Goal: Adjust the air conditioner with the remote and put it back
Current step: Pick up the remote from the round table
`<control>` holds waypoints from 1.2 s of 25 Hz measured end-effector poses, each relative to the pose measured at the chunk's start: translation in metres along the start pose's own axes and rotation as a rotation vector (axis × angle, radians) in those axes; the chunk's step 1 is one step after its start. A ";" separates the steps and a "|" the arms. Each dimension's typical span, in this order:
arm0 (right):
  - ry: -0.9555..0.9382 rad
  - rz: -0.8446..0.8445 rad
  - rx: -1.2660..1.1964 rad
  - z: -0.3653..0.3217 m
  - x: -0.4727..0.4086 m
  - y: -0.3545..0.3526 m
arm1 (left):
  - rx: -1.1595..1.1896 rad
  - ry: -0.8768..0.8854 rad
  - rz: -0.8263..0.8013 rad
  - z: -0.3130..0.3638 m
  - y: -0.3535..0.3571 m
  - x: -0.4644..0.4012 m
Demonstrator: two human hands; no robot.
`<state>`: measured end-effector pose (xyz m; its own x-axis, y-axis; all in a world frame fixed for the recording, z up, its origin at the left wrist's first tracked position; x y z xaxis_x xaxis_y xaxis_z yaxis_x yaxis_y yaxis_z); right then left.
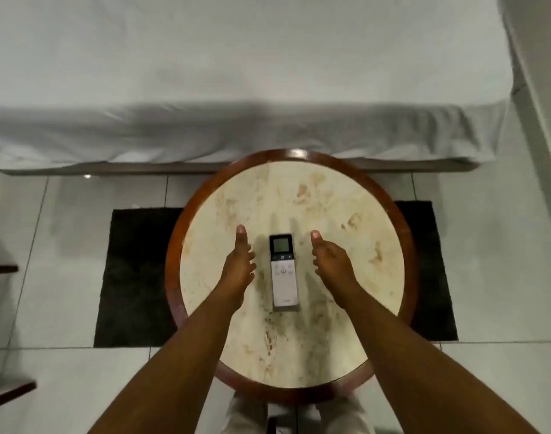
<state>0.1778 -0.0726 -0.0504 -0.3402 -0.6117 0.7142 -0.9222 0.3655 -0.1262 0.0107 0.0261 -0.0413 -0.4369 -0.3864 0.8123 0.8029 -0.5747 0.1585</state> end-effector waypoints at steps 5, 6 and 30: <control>0.093 -0.034 -0.096 0.029 -0.033 0.018 | 0.235 -0.079 -0.042 -0.033 0.010 -0.035; 0.110 -0.040 -0.110 0.035 -0.037 0.022 | 0.254 -0.087 -0.045 -0.039 0.011 -0.038; -0.132 0.163 -0.352 -0.077 0.136 -0.140 | -0.175 0.249 -0.362 0.125 0.178 0.115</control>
<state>0.2745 -0.1524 0.1172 -0.5189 -0.6023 0.6066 -0.7427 0.6690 0.0289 0.1542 -0.0309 0.1508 -0.7771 -0.2881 0.5595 0.5101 -0.8091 0.2918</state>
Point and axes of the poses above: each hand's wrist, its own x-axis away from the middle knuckle, its own y-axis out of the palm, z = x × y, the point moved 5 cm from there along -x, towards the middle knuckle, and after that the axes turned 15 degrees about -z, right-handed, at the moved point
